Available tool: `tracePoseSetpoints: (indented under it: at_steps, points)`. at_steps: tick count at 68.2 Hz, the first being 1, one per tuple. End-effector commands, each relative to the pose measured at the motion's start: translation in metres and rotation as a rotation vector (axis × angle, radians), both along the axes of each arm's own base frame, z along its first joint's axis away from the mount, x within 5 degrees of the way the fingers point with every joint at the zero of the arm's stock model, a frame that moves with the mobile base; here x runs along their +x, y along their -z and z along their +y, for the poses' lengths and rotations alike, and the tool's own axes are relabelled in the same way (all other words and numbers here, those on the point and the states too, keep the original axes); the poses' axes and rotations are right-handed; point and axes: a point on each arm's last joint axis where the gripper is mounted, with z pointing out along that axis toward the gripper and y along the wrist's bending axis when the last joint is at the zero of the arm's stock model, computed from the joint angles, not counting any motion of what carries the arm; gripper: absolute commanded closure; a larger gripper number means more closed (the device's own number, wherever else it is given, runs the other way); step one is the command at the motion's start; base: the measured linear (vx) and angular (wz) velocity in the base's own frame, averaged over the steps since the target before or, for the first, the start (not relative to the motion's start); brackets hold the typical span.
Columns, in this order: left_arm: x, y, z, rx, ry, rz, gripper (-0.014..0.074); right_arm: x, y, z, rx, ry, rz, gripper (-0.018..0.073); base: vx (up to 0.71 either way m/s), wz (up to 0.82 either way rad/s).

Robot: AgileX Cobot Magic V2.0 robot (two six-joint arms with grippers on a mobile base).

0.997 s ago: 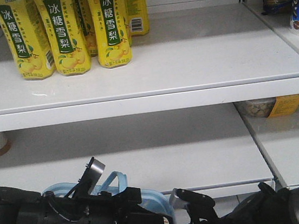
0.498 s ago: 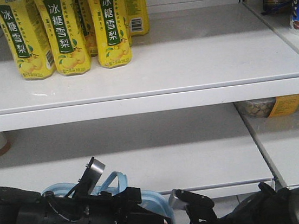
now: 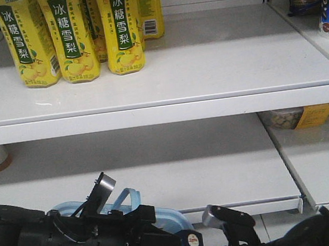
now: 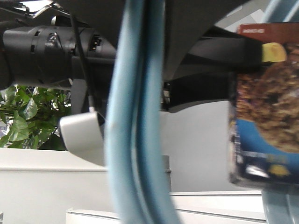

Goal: Left arm holds basket, right arm returns cookies
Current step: 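Close the right gripper on the Chocofello cookie box in the basket, then lift the cookie box out of the basket with the right gripper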

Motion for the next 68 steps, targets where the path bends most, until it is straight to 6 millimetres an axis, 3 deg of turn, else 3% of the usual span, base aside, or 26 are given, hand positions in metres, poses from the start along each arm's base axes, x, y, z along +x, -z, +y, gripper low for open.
tracePoseSetpoints:
  at_steps: [1, 28, 68]
  points:
    - [0.000, -0.021, -0.004, -0.104, 0.005, -0.029, 0.0603, -0.006, -0.016, -0.005, 0.074, 0.026, -0.021, 0.0333, 0.00, 0.00]
    - [0.000, -0.021, -0.004, -0.104, 0.005, -0.029, 0.0603, -0.033, -0.059, -0.036, 0.217, 0.090, -0.167, 0.0333, 0.00, 0.00]
    - [0.000, -0.021, -0.004, -0.104, 0.005, -0.029, 0.0603, -0.064, -0.083, -0.083, 0.356, 0.204, -0.388, 0.0333, 0.00, 0.00]
